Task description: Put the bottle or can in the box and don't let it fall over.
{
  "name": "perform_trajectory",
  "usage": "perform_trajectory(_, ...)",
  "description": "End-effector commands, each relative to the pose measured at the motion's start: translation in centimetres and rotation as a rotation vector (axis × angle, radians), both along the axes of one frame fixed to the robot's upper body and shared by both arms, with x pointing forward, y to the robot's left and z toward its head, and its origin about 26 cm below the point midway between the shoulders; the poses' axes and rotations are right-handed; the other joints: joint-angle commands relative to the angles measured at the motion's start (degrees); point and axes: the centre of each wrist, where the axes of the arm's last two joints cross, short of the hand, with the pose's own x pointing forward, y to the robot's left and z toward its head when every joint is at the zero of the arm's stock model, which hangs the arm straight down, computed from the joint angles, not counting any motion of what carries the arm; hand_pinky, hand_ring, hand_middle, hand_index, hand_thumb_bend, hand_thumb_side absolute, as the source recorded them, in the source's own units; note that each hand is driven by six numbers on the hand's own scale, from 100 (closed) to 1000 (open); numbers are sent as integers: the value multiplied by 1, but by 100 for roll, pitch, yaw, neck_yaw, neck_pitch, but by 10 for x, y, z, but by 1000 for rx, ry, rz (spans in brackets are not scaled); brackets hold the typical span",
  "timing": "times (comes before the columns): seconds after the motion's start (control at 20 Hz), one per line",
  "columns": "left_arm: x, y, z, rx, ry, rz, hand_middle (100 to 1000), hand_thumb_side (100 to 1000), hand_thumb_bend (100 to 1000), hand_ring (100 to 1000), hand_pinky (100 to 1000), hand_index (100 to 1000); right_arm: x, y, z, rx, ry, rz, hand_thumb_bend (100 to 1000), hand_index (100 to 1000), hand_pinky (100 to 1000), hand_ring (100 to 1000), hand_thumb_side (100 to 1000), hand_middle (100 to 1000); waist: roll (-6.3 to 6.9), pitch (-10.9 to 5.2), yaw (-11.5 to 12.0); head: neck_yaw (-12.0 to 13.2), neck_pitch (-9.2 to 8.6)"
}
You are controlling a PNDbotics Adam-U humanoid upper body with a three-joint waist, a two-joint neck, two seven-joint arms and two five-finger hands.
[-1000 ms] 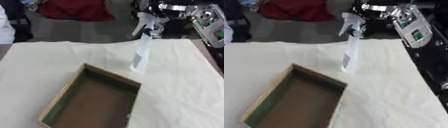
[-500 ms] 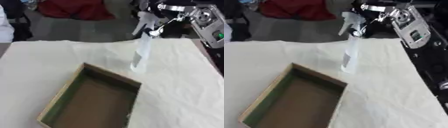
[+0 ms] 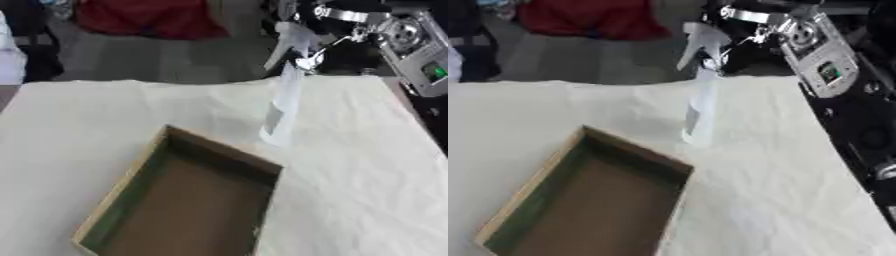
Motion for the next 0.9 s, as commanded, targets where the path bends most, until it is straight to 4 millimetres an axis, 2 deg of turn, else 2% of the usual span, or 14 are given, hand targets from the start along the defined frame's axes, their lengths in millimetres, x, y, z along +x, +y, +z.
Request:
perform_trajectory(0.05, -9, 11, 19, 12, -46, 26, 753, 710, 324, 826, 885, 850, -6, -3, 13, 1, -37, -2, 130, 777, 838, 767, 100, 757, 22, -104, 16, -38, -75)
perform_trajectory(0.65, -10, 13, 19, -3, -52, 33, 748, 711, 320, 825, 885, 846, -4, -2, 8, -15, -16, 1, 149, 783, 840, 777, 100, 763, 21, -50, 38, -73, -124)
perform_trajectory(0.9, -10, 13, 18, -7, -51, 34, 746, 713, 318, 825, 885, 843, -4, -2, 6, -8, -15, 1, 144, 773, 798, 761, 100, 748, 27, -25, 58, -86, -132)
